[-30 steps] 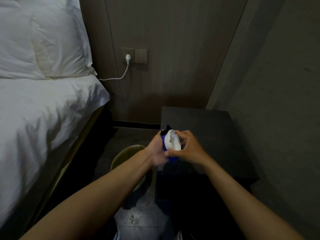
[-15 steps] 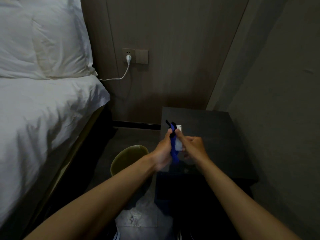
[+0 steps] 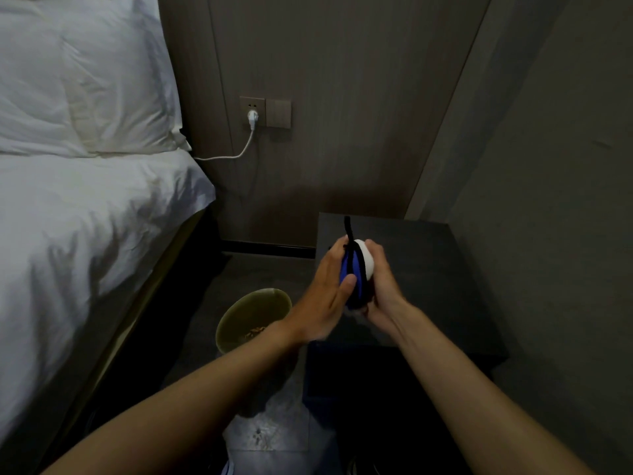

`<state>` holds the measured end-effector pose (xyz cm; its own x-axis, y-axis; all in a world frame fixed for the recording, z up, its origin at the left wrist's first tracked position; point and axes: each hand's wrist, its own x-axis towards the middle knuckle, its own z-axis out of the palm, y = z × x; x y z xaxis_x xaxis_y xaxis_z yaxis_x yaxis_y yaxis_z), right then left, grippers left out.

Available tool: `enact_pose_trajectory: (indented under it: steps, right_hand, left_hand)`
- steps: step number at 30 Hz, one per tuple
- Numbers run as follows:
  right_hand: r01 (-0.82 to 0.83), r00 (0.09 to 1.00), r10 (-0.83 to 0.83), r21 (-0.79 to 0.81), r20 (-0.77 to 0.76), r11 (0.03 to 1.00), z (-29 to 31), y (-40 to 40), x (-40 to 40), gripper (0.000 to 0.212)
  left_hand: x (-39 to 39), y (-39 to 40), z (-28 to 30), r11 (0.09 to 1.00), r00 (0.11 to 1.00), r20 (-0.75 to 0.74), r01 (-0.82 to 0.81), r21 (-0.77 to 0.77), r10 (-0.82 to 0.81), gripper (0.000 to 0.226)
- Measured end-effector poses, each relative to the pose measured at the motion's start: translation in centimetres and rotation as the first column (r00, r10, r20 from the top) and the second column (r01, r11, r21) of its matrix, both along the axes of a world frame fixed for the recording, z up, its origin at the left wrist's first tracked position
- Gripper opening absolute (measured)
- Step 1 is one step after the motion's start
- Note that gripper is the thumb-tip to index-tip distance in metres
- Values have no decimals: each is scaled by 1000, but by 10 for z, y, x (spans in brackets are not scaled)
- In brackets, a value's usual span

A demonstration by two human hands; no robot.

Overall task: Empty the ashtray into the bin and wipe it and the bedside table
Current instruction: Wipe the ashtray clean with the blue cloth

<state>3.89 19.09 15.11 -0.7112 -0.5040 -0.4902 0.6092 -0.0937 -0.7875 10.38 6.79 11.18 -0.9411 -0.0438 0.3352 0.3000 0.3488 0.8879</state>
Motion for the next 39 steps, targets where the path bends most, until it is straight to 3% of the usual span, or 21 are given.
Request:
enact_pose_trajectory:
  steps: [3,6,10,12,14,16,18,21,24,27,30,33,39]
  right_hand:
    - [-49,999,49,13,-5,999,0,-2,3,56]
    - [-49,998,49,9,-26,999,-7,-4,9,64]
    - [-81,980,110,174,-168,981,-12,-5,12,64]
    - [-89,957,144,216,-253,972,-9,-4,12,44]
    - [-92,924,178,254,-338,963,-7,-1,12,37]
    - [-104,896,212,279,-389,955,-2,3,11,42]
    - [-149,858,285,323,-428,935,-2,9,7,54]
    - [-151,730,365,384,-578,911,-11,11,3,71]
    - [27,487,377,445,-788,895,-17,9,0,84]
    - [88,284,511,553,-811,829,-14,12,-6,93]
    - [98,168,615,634,-770,767,-8,16,-11,98]
    - [81,202,625,649,-754,756,-6,14,-11,102]
    - [-33,519,460,521,-720,853,-6,12,-9,100]
  left_hand:
    - [-2,1,10,989,999,39,-19,147,13,47]
    - [-7,4,14,980,995,76,-84,181,71,40]
    - [-17,5,22,940,971,227,-147,306,78,36]
    - [-20,7,30,861,913,398,-271,431,88,28]
    - [-22,7,32,743,824,565,-401,535,38,34]
    - [-22,3,33,677,770,637,-460,574,-17,45]
    - [-21,-4,38,693,748,661,-447,565,-56,45]
    - [-18,-13,48,719,731,671,-403,566,-119,42]
    - [-15,-17,52,670,717,661,-379,638,-224,42]
    - [-13,-20,51,637,670,676,-383,669,-307,42]
    - [-7,-22,51,626,617,683,-365,689,-392,38]
    - [-10,-24,48,620,617,695,-394,679,-369,43]
    - [-18,-17,43,640,721,664,-420,644,-196,55]
